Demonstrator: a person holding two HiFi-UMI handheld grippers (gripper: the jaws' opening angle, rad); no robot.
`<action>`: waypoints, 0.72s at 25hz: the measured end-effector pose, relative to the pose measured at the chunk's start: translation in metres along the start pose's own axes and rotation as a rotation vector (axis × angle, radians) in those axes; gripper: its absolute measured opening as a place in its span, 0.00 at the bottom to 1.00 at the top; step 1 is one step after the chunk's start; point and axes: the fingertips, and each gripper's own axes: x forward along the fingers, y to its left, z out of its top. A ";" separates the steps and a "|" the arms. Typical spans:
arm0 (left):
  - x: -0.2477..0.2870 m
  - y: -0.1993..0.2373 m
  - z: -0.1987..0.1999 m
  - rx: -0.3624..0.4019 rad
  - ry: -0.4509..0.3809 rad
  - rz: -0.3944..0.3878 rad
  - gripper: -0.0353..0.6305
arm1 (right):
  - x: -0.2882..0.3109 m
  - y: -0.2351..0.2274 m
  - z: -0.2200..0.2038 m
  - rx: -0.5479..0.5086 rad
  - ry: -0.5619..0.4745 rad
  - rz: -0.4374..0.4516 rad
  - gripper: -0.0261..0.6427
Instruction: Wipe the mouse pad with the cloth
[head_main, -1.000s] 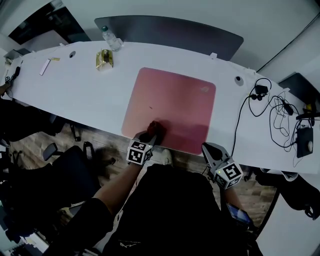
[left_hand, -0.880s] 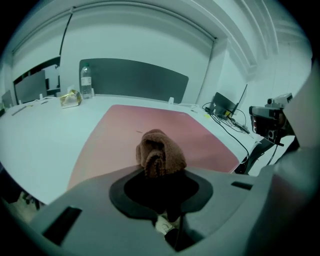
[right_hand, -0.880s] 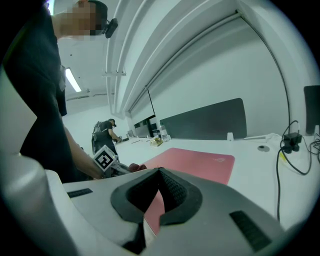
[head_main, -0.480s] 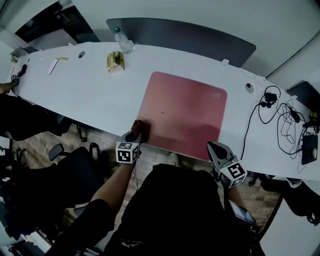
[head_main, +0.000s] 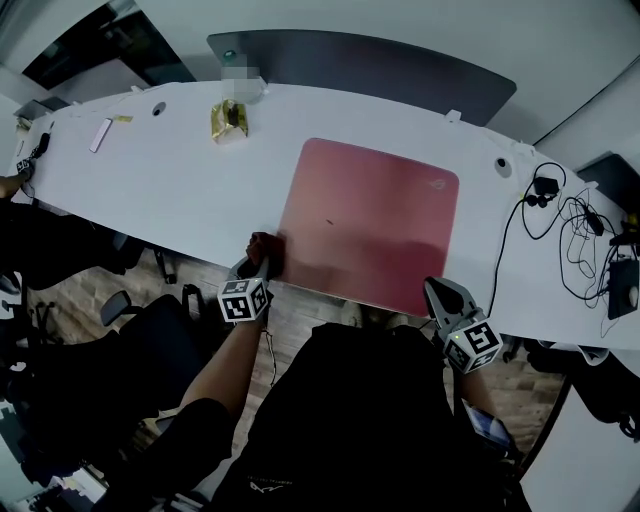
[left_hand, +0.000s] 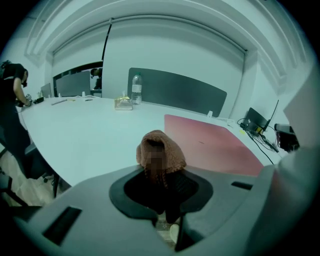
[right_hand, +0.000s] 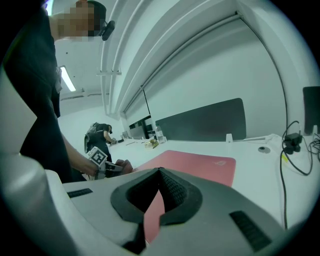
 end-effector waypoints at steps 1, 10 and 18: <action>0.002 0.003 0.004 -0.008 -0.006 0.006 0.18 | -0.002 -0.001 -0.001 0.005 -0.004 -0.010 0.07; 0.033 0.007 0.049 0.134 -0.025 0.054 0.18 | -0.025 -0.012 -0.008 0.053 -0.045 -0.087 0.07; 0.048 -0.059 0.033 0.245 0.032 -0.068 0.18 | -0.034 -0.023 -0.009 0.079 -0.058 -0.113 0.07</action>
